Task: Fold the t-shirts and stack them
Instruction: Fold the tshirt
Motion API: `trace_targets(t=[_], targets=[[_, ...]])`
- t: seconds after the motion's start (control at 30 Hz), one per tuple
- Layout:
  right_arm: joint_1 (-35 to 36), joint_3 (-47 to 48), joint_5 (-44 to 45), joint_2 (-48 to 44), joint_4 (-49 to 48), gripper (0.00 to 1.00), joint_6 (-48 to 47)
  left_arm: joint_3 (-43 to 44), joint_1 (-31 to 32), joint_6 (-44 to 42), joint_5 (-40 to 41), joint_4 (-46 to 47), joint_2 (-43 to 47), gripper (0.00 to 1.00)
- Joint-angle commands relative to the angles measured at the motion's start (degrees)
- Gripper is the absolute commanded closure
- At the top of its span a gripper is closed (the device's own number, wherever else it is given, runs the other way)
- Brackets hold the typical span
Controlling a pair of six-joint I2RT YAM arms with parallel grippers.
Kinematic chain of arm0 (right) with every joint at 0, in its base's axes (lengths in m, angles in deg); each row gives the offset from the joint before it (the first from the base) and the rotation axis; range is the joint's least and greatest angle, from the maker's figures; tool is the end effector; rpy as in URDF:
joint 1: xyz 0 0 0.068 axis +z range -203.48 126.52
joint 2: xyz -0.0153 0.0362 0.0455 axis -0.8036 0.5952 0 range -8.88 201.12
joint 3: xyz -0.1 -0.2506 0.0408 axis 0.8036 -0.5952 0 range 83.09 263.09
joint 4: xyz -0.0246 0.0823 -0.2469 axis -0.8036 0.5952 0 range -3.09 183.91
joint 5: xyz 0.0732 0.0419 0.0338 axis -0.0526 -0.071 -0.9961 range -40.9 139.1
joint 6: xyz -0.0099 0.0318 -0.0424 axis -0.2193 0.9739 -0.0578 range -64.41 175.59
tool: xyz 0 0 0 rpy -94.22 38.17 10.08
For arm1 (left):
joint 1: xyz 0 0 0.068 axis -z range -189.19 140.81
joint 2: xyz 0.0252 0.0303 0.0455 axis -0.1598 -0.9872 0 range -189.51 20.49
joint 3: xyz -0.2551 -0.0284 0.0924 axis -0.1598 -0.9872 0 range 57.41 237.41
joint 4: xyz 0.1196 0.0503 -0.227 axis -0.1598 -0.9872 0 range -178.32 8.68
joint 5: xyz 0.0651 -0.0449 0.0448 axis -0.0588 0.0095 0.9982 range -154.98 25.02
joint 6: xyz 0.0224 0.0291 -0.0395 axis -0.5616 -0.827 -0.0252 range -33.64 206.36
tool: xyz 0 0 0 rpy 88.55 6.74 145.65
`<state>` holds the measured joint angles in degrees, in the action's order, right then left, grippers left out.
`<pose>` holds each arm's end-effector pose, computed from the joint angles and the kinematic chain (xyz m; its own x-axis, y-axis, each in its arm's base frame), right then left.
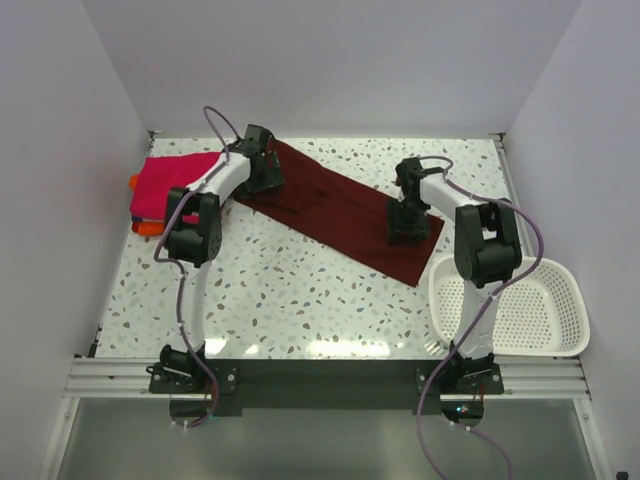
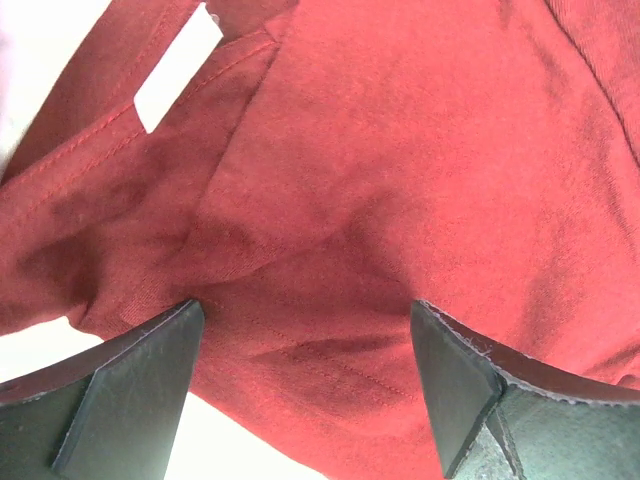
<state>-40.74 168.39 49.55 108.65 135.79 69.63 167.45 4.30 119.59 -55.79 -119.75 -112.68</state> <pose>0.3885 0.0874 0.1595 -0.9881 0.0254 -0.1516 0.0211 0.9993 0.0301 0.4890 -0.1115 0.1690 -0.8010 -0.3642 -0.4752 -0.3378 0.9302 -0.1436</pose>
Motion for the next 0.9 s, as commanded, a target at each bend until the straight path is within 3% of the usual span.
trace_targets(t=[0.0,0.2,0.5,0.87], targets=[[-0.1,-4.3,-2.8,0.8,0.6,0.4,1.2,2.4,-0.7,-1.5,-2.9,3.5,-5.0,0.11],[0.6,-11.4,-7.6,-4.5,1.4,0.41,4.9,7.2,-0.7,-5.4,-5.8,6.8,-9.1,0.11],[7.9,-17.4,-9.3,-13.7,4.6,0.41,12.6,12.6,-0.5,-13.4,-13.3,13.9,-13.6,0.11],[12.3,-10.7,-8.7,-15.0,9.0,0.4,13.5,16.8,2.2,-18.0,-18.1,18.1,-9.6,0.09]])
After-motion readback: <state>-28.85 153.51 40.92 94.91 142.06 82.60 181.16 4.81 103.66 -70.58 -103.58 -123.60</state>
